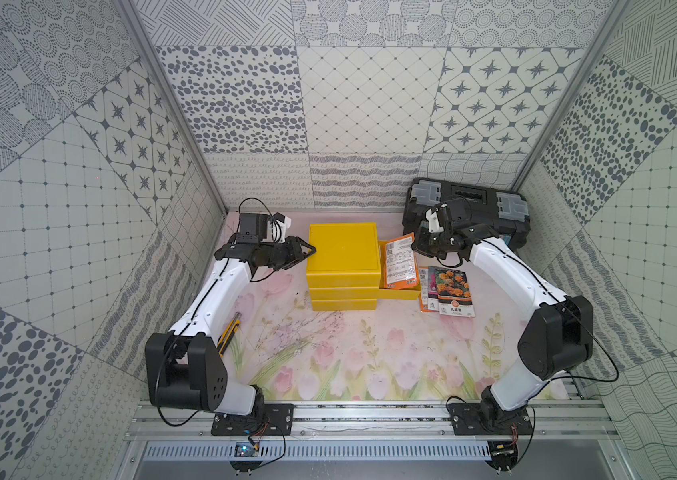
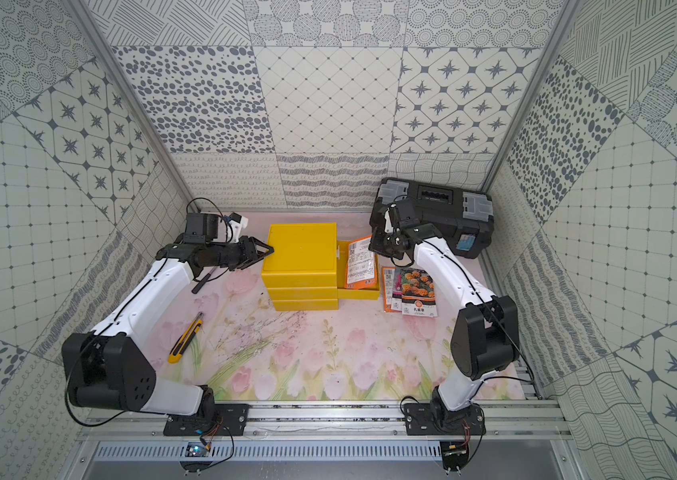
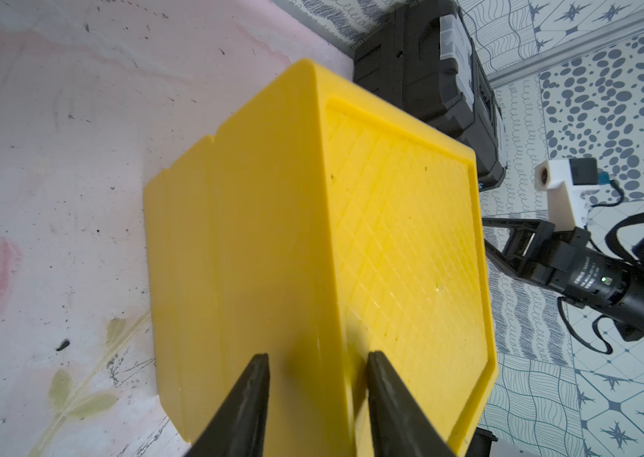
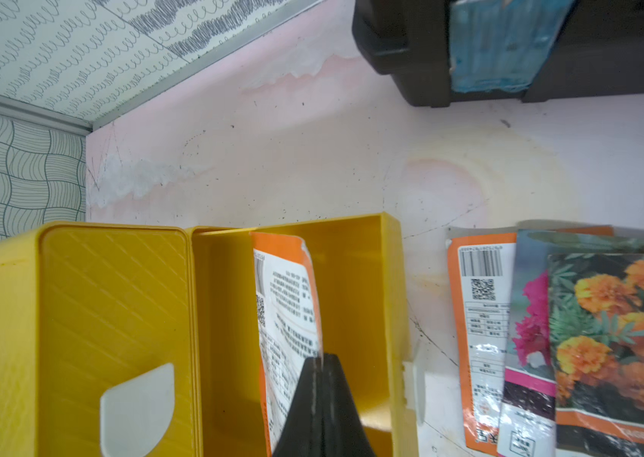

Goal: Take the seed bags out of the drawer
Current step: Pick up the seed packet from the drawer, then place the seed packet at the center of the board.

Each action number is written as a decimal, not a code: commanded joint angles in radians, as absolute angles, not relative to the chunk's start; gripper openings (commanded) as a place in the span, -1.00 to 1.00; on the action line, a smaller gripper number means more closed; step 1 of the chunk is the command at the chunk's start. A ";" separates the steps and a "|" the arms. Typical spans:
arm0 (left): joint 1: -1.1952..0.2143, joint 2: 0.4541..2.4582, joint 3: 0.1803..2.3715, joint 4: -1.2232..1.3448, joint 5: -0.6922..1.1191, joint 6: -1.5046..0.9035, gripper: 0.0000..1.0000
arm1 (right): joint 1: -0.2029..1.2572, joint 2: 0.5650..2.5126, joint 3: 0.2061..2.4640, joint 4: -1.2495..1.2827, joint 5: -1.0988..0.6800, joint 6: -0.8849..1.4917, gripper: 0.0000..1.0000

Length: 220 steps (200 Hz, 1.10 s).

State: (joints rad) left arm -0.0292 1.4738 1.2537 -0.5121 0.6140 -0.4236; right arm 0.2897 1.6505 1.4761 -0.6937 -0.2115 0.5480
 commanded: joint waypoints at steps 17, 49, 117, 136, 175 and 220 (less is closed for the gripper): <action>-0.028 1.485 1.239 -0.667 0.512 -0.405 -0.14 | 0.175 1.537 1.447 -0.706 -0.312 0.507 -1.00; -0.029 1.486 1.239 -0.667 0.514 -0.408 -0.14 | 0.042 1.463 1.397 -0.707 -0.403 0.503 -1.00; -0.029 1.481 1.239 -0.667 0.516 -0.408 -0.14 | -0.145 1.403 1.325 -0.758 -0.397 0.411 -1.00; -0.028 1.481 1.238 -0.667 0.517 -0.409 -0.14 | -0.148 1.426 1.300 -0.761 -0.379 0.375 -1.00; -0.029 1.481 1.238 -0.665 0.521 -0.410 -0.14 | -0.148 1.526 1.272 -0.768 -0.353 0.327 -1.00; -0.029 1.483 1.238 -0.663 0.522 -0.411 -0.14 | -0.146 1.599 1.253 -0.767 -0.246 0.289 -1.00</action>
State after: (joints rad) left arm -0.0292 1.4738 1.2537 -0.5121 0.6144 -0.4236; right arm -0.1474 1.5826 1.2636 -0.7750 -0.3252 0.3340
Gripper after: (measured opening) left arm 0.429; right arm 0.074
